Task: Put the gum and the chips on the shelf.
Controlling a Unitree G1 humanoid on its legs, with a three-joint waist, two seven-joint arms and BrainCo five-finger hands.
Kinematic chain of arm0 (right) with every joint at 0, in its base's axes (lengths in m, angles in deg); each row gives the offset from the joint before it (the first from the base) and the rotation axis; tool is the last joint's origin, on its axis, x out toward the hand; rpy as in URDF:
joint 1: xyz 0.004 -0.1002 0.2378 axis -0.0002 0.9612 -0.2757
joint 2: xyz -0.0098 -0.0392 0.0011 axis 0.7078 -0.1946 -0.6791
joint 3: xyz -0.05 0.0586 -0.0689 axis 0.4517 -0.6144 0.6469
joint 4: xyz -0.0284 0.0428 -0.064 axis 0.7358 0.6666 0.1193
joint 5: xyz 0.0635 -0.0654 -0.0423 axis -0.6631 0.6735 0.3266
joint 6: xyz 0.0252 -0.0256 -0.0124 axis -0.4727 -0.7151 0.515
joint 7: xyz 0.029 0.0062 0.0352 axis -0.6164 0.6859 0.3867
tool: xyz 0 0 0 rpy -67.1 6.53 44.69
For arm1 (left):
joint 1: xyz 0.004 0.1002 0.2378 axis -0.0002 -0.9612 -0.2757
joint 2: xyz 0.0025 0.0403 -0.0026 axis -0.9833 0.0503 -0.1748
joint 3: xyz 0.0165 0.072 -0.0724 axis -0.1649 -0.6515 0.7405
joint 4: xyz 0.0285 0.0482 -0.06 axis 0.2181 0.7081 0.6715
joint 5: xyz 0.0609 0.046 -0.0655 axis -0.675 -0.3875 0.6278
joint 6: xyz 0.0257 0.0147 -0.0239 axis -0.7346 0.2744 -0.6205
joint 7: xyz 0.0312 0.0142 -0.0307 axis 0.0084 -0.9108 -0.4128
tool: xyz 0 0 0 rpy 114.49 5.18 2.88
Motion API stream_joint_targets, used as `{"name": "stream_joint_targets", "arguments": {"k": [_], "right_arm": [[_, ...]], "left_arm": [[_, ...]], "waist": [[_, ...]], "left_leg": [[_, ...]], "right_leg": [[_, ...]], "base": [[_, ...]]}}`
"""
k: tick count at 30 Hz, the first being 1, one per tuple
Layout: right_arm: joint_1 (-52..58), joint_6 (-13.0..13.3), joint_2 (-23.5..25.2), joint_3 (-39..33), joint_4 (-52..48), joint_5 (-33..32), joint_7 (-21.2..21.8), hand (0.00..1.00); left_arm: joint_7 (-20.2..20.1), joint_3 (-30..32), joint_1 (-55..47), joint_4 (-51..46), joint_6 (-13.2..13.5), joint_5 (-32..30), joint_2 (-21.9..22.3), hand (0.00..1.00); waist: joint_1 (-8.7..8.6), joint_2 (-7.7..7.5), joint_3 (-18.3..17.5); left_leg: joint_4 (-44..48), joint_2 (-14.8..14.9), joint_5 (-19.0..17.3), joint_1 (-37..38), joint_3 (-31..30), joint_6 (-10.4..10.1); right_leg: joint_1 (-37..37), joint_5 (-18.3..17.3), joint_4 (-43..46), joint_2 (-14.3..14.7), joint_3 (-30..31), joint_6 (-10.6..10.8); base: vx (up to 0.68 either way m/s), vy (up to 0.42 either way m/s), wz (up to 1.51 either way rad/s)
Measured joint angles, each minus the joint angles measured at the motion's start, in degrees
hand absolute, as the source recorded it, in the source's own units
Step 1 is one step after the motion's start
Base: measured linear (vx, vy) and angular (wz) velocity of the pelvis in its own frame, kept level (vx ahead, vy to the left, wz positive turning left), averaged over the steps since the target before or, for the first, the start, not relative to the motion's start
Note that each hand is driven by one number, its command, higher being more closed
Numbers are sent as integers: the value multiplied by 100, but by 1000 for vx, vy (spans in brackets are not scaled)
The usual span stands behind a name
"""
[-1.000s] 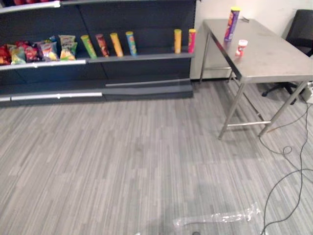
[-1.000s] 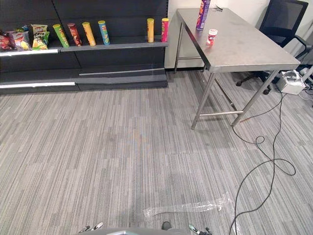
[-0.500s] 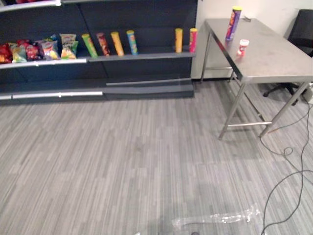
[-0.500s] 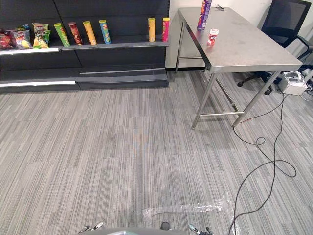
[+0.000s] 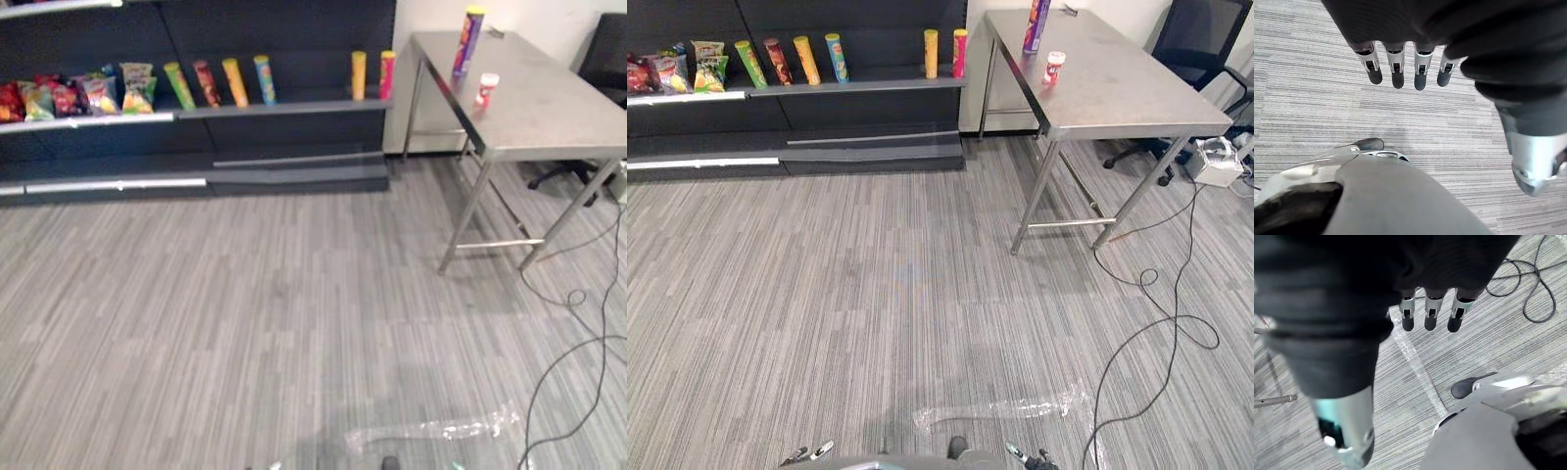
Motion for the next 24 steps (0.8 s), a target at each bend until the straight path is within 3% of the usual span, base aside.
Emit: {"name": "stream_joint_targets", "arguments": {"k": [3,5,7,8,10,12,13,15,17,18,19,20,21,22,24], "right_arm": [[-26,40,12,33,-46,1,-23,0],[-19,117,21,88,-47,2,-6,0],[13,124,-25,216,-42,-1,0,0],[28,118,-24,243,-36,-3,0,0],[-22,111,-58,228,-34,-2,-7,0],[-72,107,-55,221,-28,-2,-19,0],[-94,107,-54,226,-29,-2,-22,0],[-127,111,-107,240,-33,-1,-35,0],[-206,112,-218,296,-29,-2,-49,0],[-199,114,-266,347,-26,1,-54,0],[-202,114,-253,376,-25,1,-59,0],[-218,114,-211,463,-26,2,-52,0],[-305,119,-76,453,-23,2,-45,0],[-327,123,-19,446,-17,0,-39,0],[-374,154,1,420,-32,-2,-14,0]], "left_arm": [[35,13,67,-2,1,158,-52,0],[52,17,124,-38,4,369,-104,0],[41,82,119,-136,5,600,-77,0],[45,111,92,-131,5,789,-78,0],[44,101,104,-132,5,972,-7,0],[48,99,116,-131,7,1036,6,0],[44,97,119,-132,8,1033,6,0],[89,92,115,-142,29,1019,60,0],[105,88,121,-146,39,1020,110,0],[101,94,116,-140,37,1023,136,0],[94,89,117,-139,37,1020,109,0],[83,84,65,-140,41,1018,45,0],[96,82,98,-144,49,1014,-82,0],[104,80,142,-145,61,1010,-123,0],[108,80,285,-121,71,945,-166,0]], "waist": [[-3,-101,139],[-5,-181,289],[39,-250,496],[44,-210,528],[38,-145,565],[38,-115,600],[38,-110,611],[55,-9,627],[99,172,679],[153,216,686],[166,155,661],[187,20,558],[163,-232,446],[152,-308,405],[175,-349,380]], "left_leg": [[596,56,-276,-266,-91,-157],[2417,307,-489,-1052,-126,-307],[3783,502,-181,-1622,-165,-245],[4228,533,-284,-1866,-300,-252],[4099,547,-421,-2158,-396,-250],[3352,526,-363,-2310,-448,-255],[2766,496,-241,-2314,-455,-257],[1115,447,349,-2259,-608,-343],[587,568,500,-2299,-762,-387],[661,629,689,-2295,-760,-295],[790,584,936,-2289,-741,-210],[1053,378,1079,-2300,-664,0],[1324,166,730,-2423,-451,170],[1476,76,583,-2518,-385,235],[2147,-50,153,-2695,-104,583]], "right_leg": [[-254,-456,660,-105,-87,-95],[-223,-690,922,-172,-282,-221],[19,-825,1031,-204,-337,-250],[114,-911,1087,-213,-339,-265],[146,-960,1097,-229,-322,-258],[148,-1012,1092,-269,-283,-217],[170,-1055,1092,-301,-263,-189],[264,-1165,1016,-300,-132,-56],[400,-1259,905,-198,40,108],[521,-1371,903,-212,205,229],[559,-1429,897,-293,285,288],[650,-1503,789,-547,424,402],[675,-1445,647,-838,501,454],[643,-1369,600,-937,538,485],[371,-1092,1111,-1175,902,711]], "base": [[-57,-79,23],[-40,-125,47],[3,-119,30],[89,-63,13],[144,27,-3],[135,75,-12],[174,101,-9],[314,168,-18],[424,297,-50],[503,397,-64],[455,364,-68],[494,318,-51],[524,288,-43],[536,239,-24],[503,269,-23]]}}
